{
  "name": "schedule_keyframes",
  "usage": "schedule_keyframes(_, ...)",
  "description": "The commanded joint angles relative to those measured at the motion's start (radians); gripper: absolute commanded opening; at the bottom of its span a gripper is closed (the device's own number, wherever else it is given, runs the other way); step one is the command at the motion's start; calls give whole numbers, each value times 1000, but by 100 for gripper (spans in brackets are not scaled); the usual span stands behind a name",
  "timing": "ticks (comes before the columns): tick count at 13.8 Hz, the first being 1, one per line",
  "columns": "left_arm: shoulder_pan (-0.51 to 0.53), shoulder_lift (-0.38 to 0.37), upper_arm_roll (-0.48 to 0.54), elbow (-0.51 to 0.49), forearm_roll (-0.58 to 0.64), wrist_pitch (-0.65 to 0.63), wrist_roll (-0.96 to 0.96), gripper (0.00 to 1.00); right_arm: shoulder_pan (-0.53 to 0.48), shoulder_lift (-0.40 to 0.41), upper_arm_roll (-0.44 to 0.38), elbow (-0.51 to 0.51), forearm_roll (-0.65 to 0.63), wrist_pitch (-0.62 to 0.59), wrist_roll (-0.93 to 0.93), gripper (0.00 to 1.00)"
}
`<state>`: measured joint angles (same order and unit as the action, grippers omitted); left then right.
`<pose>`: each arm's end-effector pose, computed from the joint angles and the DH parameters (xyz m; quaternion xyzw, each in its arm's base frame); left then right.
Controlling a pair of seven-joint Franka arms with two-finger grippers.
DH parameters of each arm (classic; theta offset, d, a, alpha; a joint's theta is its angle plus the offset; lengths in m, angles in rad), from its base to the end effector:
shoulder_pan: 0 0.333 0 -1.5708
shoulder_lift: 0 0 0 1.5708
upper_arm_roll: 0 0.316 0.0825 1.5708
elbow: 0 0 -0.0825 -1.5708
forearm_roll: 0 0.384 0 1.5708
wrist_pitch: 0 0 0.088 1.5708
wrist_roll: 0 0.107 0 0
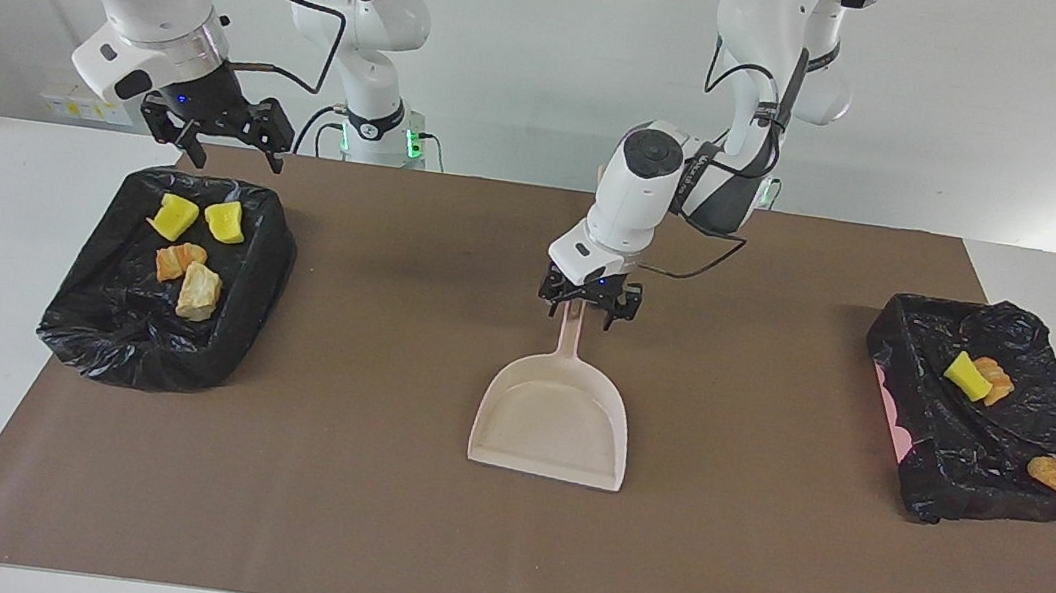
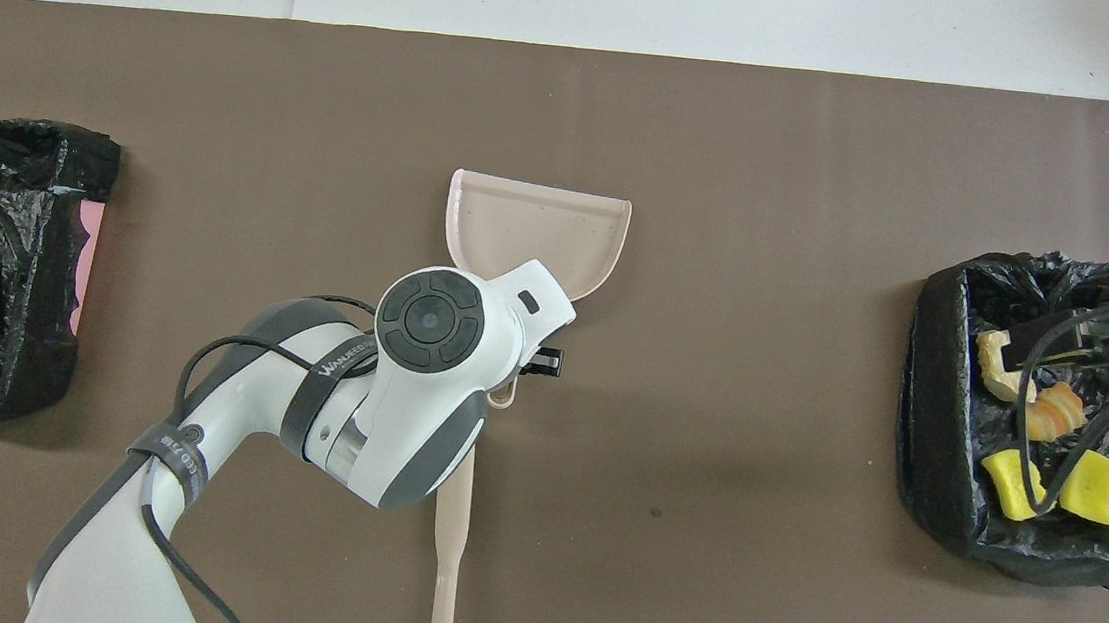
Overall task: Sweep and dump trash in bin
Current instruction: 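Release the dustpan and withdraw the left gripper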
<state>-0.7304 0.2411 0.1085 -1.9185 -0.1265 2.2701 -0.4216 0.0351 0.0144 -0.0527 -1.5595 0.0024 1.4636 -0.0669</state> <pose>0.5002 -0.3663 0.3798 0.9956 -0.0642 0.0299 0.0608 0.5469 -0.0091 0.6131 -0.9982 -0.0247 0.0550 0.0032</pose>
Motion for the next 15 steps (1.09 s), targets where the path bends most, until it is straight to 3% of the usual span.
schedule_keyframes(1,69,-66,5,-10,-18,-26,6,100,-3,-22,1,-24,1,6,7,100)
schedule_keyframes(7,267,-221,5,-2,-13,-251,38,100,-4,-21,1,-24,1,6,7,100)
schedule_keyframes(15,416,-270,8,-2,33,-377,41,100,-4,-21,1,-24,1,6,7,100)
